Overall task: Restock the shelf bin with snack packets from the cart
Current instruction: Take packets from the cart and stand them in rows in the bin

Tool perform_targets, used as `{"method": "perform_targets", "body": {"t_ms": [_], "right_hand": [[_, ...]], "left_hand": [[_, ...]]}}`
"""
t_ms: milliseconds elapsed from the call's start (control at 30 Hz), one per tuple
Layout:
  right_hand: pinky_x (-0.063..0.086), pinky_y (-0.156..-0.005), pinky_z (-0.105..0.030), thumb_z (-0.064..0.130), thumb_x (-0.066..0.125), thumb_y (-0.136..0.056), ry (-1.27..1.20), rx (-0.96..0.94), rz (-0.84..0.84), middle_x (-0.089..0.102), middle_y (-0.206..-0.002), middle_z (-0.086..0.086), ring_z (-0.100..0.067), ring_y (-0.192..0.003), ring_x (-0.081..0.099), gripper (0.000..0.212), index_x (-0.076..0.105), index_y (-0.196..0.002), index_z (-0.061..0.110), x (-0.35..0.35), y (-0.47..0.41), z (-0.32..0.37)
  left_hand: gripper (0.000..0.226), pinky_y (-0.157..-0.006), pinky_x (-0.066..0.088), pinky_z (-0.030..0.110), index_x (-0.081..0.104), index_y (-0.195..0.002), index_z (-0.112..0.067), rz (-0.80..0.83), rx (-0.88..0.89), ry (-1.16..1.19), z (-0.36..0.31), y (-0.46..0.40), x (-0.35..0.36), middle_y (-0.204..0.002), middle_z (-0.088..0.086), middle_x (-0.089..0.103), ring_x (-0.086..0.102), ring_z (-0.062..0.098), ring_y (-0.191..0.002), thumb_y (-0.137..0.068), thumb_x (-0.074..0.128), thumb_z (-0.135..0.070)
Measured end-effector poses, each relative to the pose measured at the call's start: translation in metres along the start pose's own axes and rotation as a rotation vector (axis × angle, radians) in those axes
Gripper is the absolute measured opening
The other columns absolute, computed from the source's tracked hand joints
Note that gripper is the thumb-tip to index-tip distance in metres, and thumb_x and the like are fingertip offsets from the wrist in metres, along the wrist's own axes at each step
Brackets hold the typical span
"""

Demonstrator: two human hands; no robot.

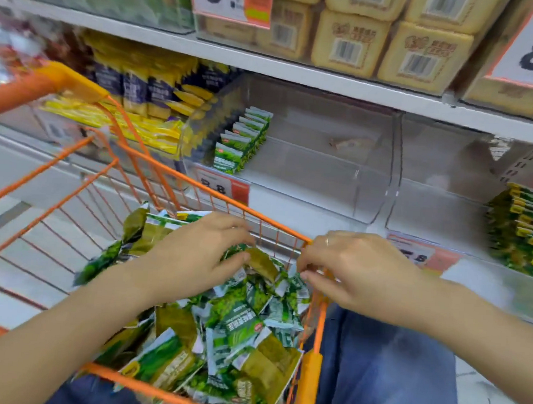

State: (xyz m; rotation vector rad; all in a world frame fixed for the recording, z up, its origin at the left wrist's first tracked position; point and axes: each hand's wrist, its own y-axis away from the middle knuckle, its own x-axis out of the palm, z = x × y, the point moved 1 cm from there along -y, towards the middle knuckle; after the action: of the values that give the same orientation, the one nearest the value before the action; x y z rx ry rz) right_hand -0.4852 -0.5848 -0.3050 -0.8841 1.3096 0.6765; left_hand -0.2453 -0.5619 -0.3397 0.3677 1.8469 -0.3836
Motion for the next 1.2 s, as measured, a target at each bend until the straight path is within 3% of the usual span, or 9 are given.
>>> {"method": "perform_targets", "body": {"t_ms": [100, 233, 367, 567, 733, 833, 933, 1067, 1200], "right_hand": [[0.051, -0.063, -0.03, 0.036, 0.049, -0.088, 0.018, -0.044, 0.108, 0.066, -0.09, 0.006, -0.017, -0.087, 0.065, 0.021, 0.065, -0.098, 0.027, 0.017, -0.024, 0.024], [0.05, -0.072, -0.035, 0.054, 0.039, -0.096, 0.022, 0.108, 0.434, 0.066, -0.097, -0.004, -0.027, -0.095, 0.062, 0.044, 0.064, -0.106, 0.018, 0.044, -0.043, 0.045], [0.048, -0.069, -0.037, 0.06, 0.036, -0.095, 0.02, 0.195, 0.614, 0.048, -0.069, -0.002, -0.027, -0.078, 0.057, 0.054, 0.057, -0.084, 0.011, 0.065, -0.045, 0.058], [0.049, -0.07, -0.035, 0.064, 0.049, -0.087, -0.11, 0.28, 0.609, 0.063, -0.085, -0.003, -0.022, -0.081, 0.058, 0.053, 0.061, -0.094, 0.013, 0.073, -0.048, 0.067], [0.051, -0.076, -0.029, 0.051, 0.068, -0.08, -0.496, 0.444, 0.545, 0.07, -0.084, 0.009, -0.003, -0.08, 0.061, 0.024, 0.064, -0.088, 0.028, 0.066, -0.047, 0.064], [0.051, -0.078, -0.028, 0.048, 0.068, -0.081, -0.591, 0.436, 0.562, 0.069, -0.072, 0.013, 0.003, -0.07, 0.061, 0.024, 0.058, -0.093, 0.031, 0.063, -0.043, 0.068], [0.051, -0.068, -0.022, 0.049, 0.071, -0.078, -0.68, 0.512, 0.297, 0.066, -0.066, 0.017, 0.003, -0.064, 0.061, 0.023, 0.061, -0.082, 0.029, 0.059, -0.044, 0.067], [0.047, -0.066, -0.014, 0.057, 0.072, -0.06, -0.997, 0.702, -0.272, 0.067, -0.078, 0.022, 0.002, -0.072, 0.061, 0.036, 0.063, -0.082, 0.03, 0.036, -0.06, 0.057], [0.052, -0.061, -0.019, 0.031, 0.073, -0.063, -1.613, 0.73, -0.257, 0.071, -0.077, 0.006, -0.006, -0.07, 0.064, 0.035, 0.067, -0.094, 0.016, 0.017, -0.094, 0.054]], "left_hand": [[0.022, -0.066, 0.039, 0.021, 0.061, -0.099, -0.029, 0.045, -0.113, -0.01, 0.007, 0.015, -0.001, -0.089, -0.015, 0.059, 0.057, 0.007, -0.083, -0.099, 0.043, -0.041], [0.047, -0.053, 0.038, 0.027, 0.06, -0.071, -0.021, 0.213, -0.261, -0.058, 0.018, 0.023, 0.012, -0.059, -0.004, 0.056, 0.056, 0.014, -0.061, -0.096, 0.04, -0.056], [0.054, -0.048, 0.032, 0.027, 0.06, -0.069, -0.018, 0.354, -0.286, -0.113, 0.019, 0.026, 0.022, -0.061, -0.002, 0.052, 0.057, 0.017, -0.066, -0.094, 0.038, -0.06], [0.053, -0.049, 0.029, 0.029, 0.063, -0.083, -0.009, 0.414, -0.221, -0.061, 0.011, 0.026, 0.027, -0.071, 0.005, 0.054, 0.058, 0.024, -0.073, -0.093, 0.044, -0.058], [0.037, -0.058, 0.036, 0.028, 0.061, -0.082, -0.018, 0.476, -0.282, 0.243, 0.022, 0.028, 0.017, -0.071, -0.005, 0.054, 0.049, 0.011, -0.065, -0.088, 0.059, -0.054], [0.026, -0.058, 0.049, 0.023, 0.054, -0.074, -0.022, 0.45, -0.276, 0.541, 0.023, 0.029, 0.009, -0.07, -0.006, 0.057, 0.061, 0.009, -0.066, -0.089, 0.065, -0.039], [0.022, -0.066, 0.056, 0.025, 0.054, -0.075, -0.017, 0.329, -0.355, 0.845, 0.023, 0.03, -0.007, -0.062, -0.008, 0.058, 0.066, 0.009, -0.065, -0.089, 0.066, -0.03], [0.023, -0.068, 0.057, 0.024, 0.057, -0.077, -0.01, -0.119, -0.492, 1.218, 0.031, 0.03, -0.037, -0.059, -0.005, 0.059, 0.066, 0.011, -0.063, -0.074, 0.07, -0.029], [0.019, -0.068, 0.057, 0.023, 0.055, -0.065, -0.011, -0.363, -0.493, 1.465, 0.027, 0.023, -0.044, -0.063, -0.004, 0.061, 0.066, 0.01, -0.065, -0.066, 0.071, -0.021]]}}
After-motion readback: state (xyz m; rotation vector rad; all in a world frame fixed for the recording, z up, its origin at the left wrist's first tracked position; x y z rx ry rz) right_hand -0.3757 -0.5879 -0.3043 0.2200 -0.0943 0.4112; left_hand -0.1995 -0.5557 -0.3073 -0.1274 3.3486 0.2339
